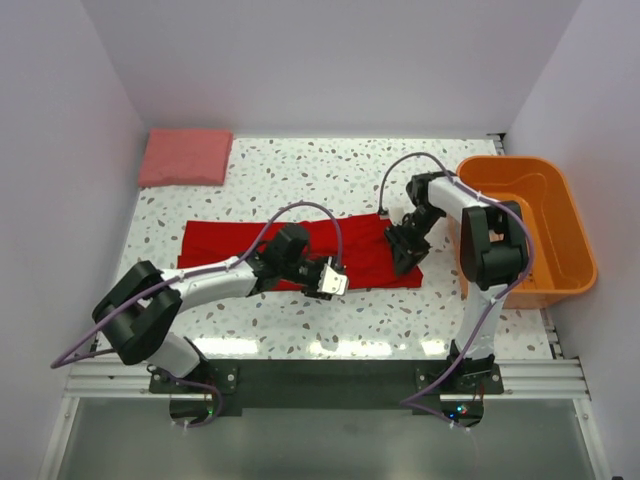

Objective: Fold and stack the t-shirts
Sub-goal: Fold the tshirt

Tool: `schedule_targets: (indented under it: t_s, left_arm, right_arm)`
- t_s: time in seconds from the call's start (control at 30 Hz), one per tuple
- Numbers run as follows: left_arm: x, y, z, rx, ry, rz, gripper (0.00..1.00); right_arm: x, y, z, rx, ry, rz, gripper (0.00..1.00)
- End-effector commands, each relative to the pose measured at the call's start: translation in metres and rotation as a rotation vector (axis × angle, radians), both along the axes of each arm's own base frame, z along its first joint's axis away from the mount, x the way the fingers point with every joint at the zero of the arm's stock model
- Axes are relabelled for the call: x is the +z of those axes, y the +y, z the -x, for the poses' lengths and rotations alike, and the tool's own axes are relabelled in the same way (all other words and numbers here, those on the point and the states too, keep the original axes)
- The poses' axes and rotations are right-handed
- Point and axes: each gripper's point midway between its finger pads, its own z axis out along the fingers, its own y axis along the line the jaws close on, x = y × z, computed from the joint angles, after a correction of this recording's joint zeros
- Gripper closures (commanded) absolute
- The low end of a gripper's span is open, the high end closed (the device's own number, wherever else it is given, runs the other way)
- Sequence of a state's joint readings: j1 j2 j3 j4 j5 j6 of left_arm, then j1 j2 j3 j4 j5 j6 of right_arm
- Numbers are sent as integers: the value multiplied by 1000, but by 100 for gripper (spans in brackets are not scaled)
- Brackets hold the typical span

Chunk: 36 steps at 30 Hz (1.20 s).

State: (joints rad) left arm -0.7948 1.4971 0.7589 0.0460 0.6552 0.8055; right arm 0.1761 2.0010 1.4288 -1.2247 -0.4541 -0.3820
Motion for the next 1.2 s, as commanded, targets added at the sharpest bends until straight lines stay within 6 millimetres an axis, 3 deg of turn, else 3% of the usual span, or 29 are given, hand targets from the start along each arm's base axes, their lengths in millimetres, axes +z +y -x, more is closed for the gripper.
schedule_targets:
  t_s: [0.0,0.2,0.5,0.7,0.8,0.9,0.93,1.03,1.17]
  left_arm:
    - [23,-19,-18,-4,-93,76,46]
    - [10,-26,-10,-61,-120,51,47]
    - [-14,-32,-17,-102,-164,4,50]
    - [-29,-36,-27,-108,-197,-34,56]
    - [-31,-37,-30,-115,-211,-41,65]
    - [-24,-38,-30,-122,-225,-27,79]
    - [-22,-38,-30,-126,-230,-24,88]
    - [-15,-35,-28,-139,-234,-23,100]
    - [1,-31,-39,-122,-230,1,100]
  right_arm:
    - [-13,-3,-5,-32,-16,35,60]
    - [-21,1,-6,-50,-5,29,60]
    - [-12,5,-6,-55,-2,-2,82]
    - [-12,5,-5,-50,9,-6,88]
    - [-12,6,-4,-50,16,-12,94]
    - [-7,9,-6,-52,19,-27,100]
    - [-6,10,-6,-52,21,-30,100]
    - [5,15,-12,-57,11,-56,100]
    - [20,22,-24,-57,-17,-94,100]
